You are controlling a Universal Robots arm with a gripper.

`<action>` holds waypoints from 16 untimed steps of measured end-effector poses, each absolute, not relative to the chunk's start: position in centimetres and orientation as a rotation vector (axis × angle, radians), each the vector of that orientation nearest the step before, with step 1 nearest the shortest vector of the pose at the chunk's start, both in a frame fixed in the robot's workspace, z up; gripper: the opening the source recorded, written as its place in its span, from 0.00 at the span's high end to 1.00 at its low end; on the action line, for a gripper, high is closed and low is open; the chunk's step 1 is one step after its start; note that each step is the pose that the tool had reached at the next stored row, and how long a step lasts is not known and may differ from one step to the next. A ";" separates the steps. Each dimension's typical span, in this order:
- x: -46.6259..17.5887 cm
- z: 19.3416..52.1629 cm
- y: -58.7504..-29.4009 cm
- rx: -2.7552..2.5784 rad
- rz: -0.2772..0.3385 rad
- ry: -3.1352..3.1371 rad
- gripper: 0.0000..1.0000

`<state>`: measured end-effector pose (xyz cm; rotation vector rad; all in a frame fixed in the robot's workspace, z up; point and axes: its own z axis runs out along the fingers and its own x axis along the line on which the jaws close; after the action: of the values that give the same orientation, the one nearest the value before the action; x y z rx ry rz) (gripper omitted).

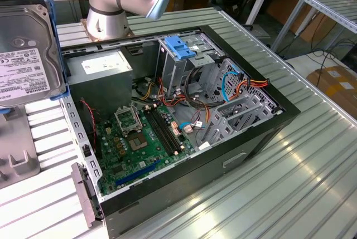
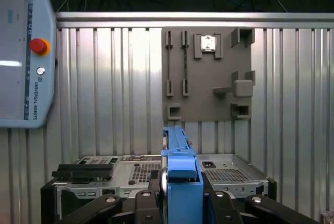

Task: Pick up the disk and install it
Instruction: 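Pick up the disk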

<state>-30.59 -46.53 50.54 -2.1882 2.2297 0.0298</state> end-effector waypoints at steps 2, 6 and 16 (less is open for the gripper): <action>-30.6 50.5 -46.6 -2.188 0.030 2.230 0.63; -30.4 50.5 -46.6 -2.188 0.030 2.230 0.63; -30.2 50.5 -46.7 -2.188 0.030 2.230 0.63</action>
<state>-30.20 -46.74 50.49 -2.1881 2.2296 0.0299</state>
